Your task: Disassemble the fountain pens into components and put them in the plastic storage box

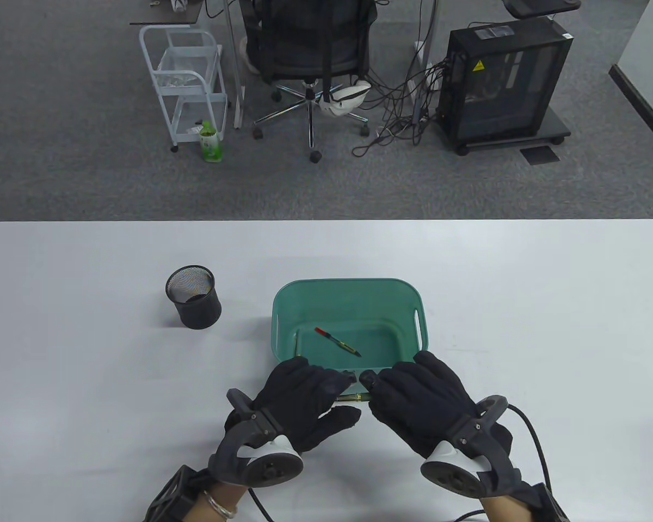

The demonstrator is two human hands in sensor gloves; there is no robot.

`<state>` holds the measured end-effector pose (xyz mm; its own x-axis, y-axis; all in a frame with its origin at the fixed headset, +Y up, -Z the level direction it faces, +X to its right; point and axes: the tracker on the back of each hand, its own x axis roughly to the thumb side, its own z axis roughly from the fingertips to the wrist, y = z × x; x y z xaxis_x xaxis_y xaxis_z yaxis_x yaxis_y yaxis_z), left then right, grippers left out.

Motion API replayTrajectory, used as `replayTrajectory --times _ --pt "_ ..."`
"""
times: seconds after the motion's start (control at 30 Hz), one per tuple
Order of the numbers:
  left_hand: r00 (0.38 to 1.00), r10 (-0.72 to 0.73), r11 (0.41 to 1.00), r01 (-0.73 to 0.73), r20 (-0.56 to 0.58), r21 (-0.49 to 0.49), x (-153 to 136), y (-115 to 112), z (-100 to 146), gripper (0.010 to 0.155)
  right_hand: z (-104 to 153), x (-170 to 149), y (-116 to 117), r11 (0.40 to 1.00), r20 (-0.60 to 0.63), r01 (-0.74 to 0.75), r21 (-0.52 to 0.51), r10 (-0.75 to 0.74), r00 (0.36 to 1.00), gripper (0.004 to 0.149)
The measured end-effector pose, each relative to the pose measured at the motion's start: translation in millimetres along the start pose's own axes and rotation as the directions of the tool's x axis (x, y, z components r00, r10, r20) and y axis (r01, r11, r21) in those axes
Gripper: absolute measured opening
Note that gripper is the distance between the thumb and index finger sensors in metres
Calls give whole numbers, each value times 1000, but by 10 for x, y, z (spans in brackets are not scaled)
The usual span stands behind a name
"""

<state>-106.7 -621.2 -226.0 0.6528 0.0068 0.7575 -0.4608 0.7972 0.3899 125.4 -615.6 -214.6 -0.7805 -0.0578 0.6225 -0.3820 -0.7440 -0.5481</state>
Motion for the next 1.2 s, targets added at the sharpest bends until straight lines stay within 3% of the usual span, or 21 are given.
replayTrajectory --times 0.33,1.2 --pt "1000 -30 999 29 9 16 36 0 -1 47 5 -10 -10 1000 -2 -1 -5 1 1000 45" --pt "1000 4 1000 -4 3 28 13 -9 -2 52 3 11 9 1000 9 7 2 -7 1000 45"
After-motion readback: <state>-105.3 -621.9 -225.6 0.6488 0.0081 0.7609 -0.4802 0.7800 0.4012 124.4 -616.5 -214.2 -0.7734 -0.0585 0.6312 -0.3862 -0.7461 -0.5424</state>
